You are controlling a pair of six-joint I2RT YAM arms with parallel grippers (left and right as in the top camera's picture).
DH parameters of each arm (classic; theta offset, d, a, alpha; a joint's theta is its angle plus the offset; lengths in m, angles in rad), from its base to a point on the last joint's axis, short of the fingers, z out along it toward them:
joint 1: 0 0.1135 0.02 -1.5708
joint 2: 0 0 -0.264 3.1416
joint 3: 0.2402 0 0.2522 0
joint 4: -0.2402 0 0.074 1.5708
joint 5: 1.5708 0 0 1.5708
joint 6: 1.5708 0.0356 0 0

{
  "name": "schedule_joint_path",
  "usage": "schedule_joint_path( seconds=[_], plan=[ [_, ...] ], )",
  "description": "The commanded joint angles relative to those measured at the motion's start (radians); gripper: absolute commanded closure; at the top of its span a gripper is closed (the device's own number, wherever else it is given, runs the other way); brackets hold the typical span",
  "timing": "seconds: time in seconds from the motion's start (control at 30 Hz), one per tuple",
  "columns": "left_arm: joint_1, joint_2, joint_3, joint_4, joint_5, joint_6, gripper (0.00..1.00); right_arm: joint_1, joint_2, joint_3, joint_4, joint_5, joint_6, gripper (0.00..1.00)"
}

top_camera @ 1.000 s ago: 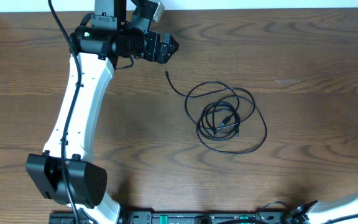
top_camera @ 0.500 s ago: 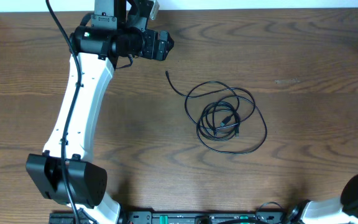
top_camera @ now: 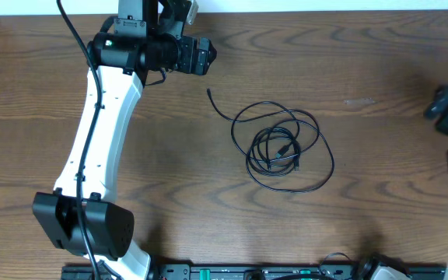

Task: Untangle cables
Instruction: 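Move the right gripper over the black cable coil and grasp a loop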

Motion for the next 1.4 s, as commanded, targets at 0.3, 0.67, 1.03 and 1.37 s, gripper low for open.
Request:
schedule_joint_path(
  seconds=[0.3, 0.67, 1.03, 1.37],
  plan=[
    [0.002, -0.026, -0.008, -0.016, -0.140, -0.062, 0.11, 0.345, 0.265, -0.117, 0.062, -0.005, 0.019, 0.01],
    [0.006, -0.026, -0.011, -0.048, -0.143, -0.062, 0.11, 0.519, 0.484, -0.116, 0.182, -0.005, 0.068, 0.04],
    [0.006, -0.026, -0.037, -0.064, -0.132, -0.065, 0.10, 0.595, 0.569, -0.116, 0.218, 0.050, 0.149, 0.21],
    [0.006, -0.022, -0.069, -0.059, 0.180, 0.086, 0.10, 0.640, 0.605, -0.116, 0.222, 0.100, 0.207, 0.26]
  ],
)
